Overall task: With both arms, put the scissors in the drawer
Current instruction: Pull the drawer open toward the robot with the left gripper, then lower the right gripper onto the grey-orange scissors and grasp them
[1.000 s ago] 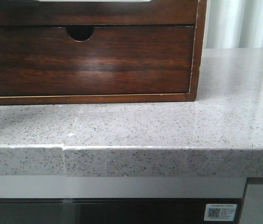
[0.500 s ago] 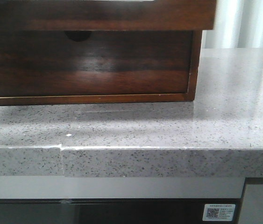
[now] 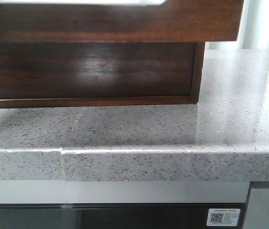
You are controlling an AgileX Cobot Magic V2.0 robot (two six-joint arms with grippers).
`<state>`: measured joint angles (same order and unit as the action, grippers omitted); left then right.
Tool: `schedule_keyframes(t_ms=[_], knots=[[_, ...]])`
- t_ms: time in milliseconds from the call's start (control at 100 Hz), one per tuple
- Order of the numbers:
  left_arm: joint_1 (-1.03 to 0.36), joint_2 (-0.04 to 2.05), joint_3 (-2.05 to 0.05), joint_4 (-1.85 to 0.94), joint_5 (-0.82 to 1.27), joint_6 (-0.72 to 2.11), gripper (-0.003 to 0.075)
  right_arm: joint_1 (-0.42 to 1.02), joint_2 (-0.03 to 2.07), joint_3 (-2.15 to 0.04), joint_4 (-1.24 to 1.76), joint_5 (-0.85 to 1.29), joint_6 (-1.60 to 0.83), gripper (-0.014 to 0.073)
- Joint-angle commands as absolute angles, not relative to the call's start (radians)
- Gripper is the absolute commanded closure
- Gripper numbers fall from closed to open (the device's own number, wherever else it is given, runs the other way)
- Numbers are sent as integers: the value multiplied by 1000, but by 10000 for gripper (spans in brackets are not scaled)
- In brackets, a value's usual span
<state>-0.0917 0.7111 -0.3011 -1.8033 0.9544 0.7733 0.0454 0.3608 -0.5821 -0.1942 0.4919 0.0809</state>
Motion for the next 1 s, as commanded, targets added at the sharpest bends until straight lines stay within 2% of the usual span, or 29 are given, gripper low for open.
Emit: schedule_keyframes(t_ms=[0, 50, 110, 180, 480, 720, 840, 990], knots=[[-95, 699, -327, -1747, 974, 869, 498, 41, 378, -614, -201, 447, 79, 68], [-95, 699, -327, -1731, 969, 869, 385, 41, 378, -617, -201, 460, 79, 67], [-95, 699, -329, -1706, 954, 869, 293, 41, 378, -626, -201, 476, 79, 67], [-95, 699, -329, -1661, 937, 869, 247, 41, 385, -649, -201, 512, 82, 68], [-34, 661, -372, -1420, 945, 797, 247, 41, 582, -864, -226, 734, 87, 68], [27, 513, -542, -918, 949, 569, 247, 33, 782, -1025, -293, 872, 156, 69], [-4, 473, -614, -738, 949, 496, 247, -32, 882, -1077, -293, 921, 156, 69], [-80, 469, -697, -557, 944, 441, 247, -185, 998, -1099, -245, 939, 143, 71]])
